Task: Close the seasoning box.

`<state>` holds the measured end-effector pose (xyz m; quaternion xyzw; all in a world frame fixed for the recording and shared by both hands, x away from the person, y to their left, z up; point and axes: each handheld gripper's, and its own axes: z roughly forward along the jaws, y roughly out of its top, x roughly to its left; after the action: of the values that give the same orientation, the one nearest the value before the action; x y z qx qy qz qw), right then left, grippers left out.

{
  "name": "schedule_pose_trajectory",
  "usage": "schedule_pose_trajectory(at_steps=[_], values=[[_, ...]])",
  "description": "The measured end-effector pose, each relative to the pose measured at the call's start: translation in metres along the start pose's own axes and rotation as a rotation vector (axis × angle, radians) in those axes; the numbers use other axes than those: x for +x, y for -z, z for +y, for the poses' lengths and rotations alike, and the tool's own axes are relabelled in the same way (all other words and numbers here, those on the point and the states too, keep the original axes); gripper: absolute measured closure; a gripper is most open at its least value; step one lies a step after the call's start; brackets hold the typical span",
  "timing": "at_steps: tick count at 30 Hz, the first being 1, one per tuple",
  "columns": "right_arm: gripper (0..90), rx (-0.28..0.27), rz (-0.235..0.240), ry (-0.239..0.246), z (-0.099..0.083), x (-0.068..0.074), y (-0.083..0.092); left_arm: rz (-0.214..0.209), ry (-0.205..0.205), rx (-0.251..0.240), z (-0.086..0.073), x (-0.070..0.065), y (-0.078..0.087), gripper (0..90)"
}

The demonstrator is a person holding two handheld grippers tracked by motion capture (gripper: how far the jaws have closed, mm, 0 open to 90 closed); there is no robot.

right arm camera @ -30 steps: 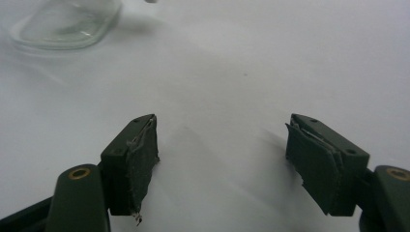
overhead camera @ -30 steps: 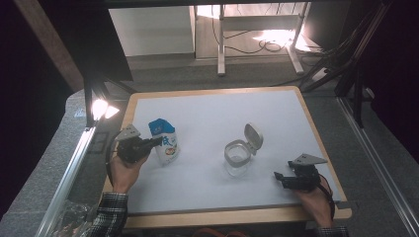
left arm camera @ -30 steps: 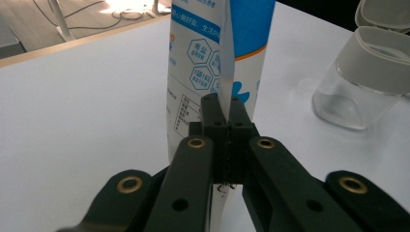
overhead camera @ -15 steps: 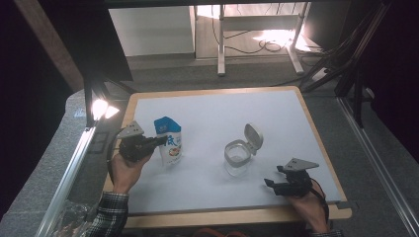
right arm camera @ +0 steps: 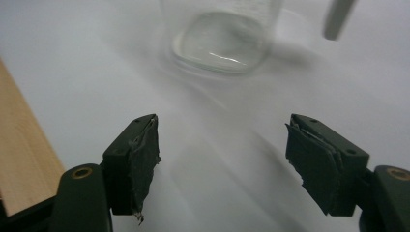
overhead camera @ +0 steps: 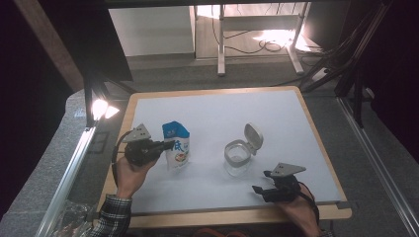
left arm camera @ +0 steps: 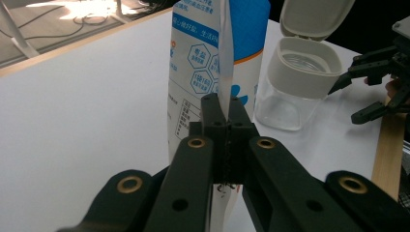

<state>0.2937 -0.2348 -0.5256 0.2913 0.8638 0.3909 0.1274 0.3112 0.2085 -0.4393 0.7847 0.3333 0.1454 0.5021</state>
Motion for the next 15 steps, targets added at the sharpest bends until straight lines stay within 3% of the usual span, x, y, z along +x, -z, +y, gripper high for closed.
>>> schedule_pose_trajectory(at_steps=[3,7,15], values=[[28.2,-0.002,0.022,0.01,0.002,0.005,-0.003,-0.007,-0.006,0.001,0.001,-0.004,-0.002,90.0],[29.2,-0.009,0.086,0.023,0.008,0.019,-0.01,-0.022,-0.029,0.011,0.006,-0.013,-0.006,90.0],[29.7,-0.01,0.135,0.059,0.018,0.036,-0.024,-0.058,-0.048,0.013,0.014,-0.026,-0.011,90.0]])
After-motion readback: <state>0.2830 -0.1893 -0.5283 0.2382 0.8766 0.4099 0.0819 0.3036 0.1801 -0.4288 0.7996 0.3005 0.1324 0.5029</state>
